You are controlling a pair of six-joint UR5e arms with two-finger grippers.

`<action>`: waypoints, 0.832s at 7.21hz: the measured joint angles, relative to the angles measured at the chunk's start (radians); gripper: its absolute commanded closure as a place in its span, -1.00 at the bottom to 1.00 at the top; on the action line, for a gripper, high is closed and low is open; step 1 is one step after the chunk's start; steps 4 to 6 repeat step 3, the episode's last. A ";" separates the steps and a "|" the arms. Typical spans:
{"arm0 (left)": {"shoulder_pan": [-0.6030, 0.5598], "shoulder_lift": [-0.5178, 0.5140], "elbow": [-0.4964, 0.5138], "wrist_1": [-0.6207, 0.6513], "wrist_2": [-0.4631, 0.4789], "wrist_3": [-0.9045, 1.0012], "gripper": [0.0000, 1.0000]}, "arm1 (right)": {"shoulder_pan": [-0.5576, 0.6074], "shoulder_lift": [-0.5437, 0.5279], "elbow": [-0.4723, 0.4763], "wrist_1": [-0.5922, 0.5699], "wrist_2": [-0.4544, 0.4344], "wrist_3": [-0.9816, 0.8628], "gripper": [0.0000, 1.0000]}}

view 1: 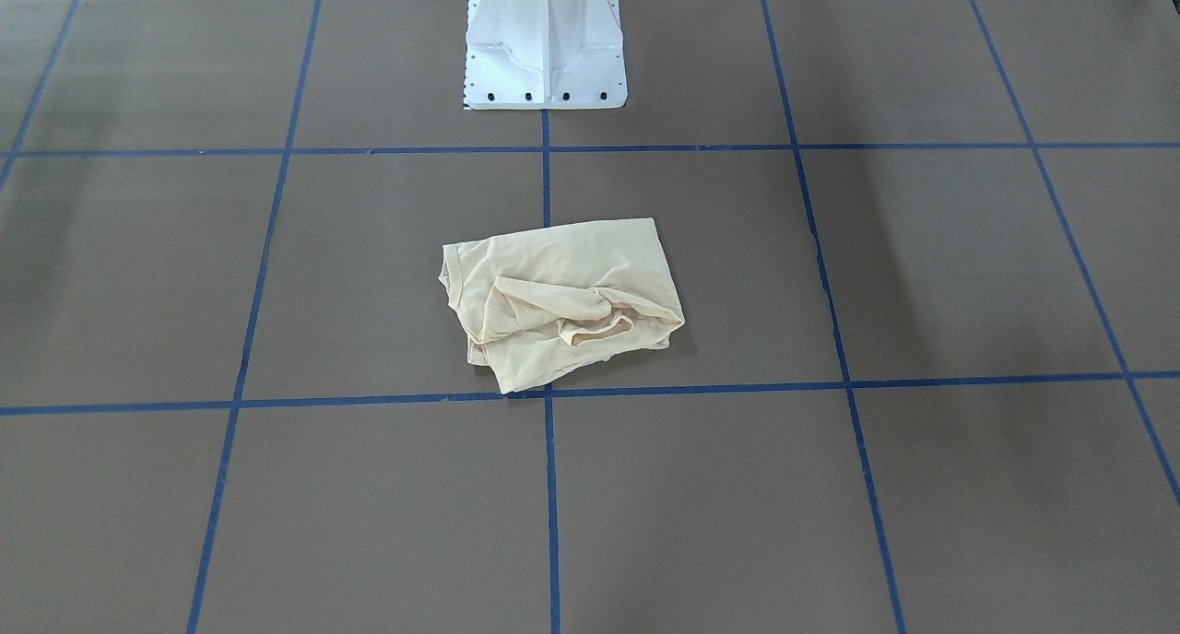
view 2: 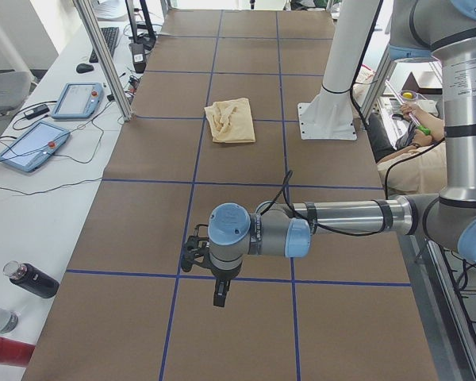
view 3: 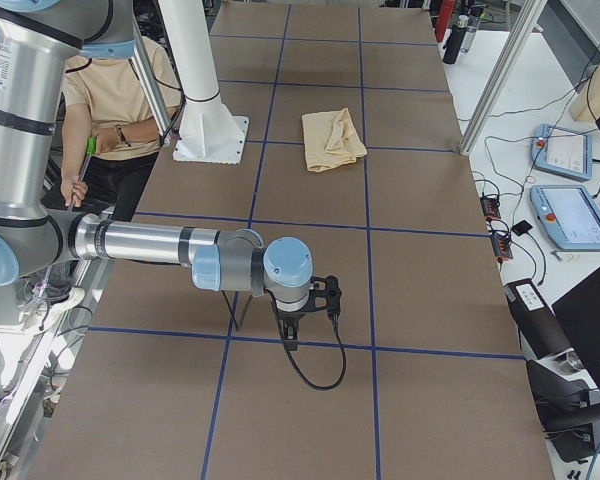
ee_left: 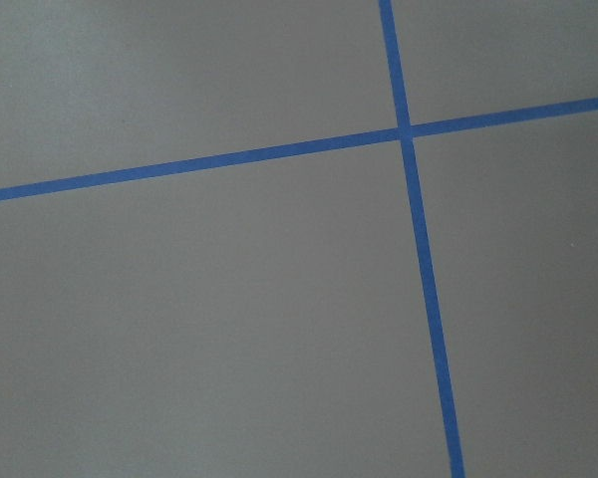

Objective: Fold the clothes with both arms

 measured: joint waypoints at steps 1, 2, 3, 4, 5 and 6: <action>0.000 0.000 -0.003 -0.002 -0.002 0.000 -1.00 | 0.000 -0.001 0.000 0.000 0.000 0.000 -1.00; 0.000 0.001 -0.006 -0.005 -0.004 0.000 -1.00 | 0.000 -0.003 -0.002 0.000 0.000 0.000 -1.00; 0.000 -0.001 -0.011 -0.007 -0.006 0.001 -1.00 | 0.000 -0.007 -0.004 0.000 -0.001 -0.001 -1.00; 0.000 -0.001 -0.011 -0.007 -0.006 0.001 -1.00 | 0.000 -0.007 -0.004 0.000 -0.001 -0.001 -1.00; 0.000 -0.001 -0.011 -0.007 -0.006 0.001 -1.00 | 0.000 -0.007 -0.004 0.000 -0.001 -0.001 -1.00; 0.000 -0.001 -0.011 -0.007 -0.006 0.001 -1.00 | 0.000 -0.007 -0.004 0.000 -0.001 -0.001 -1.00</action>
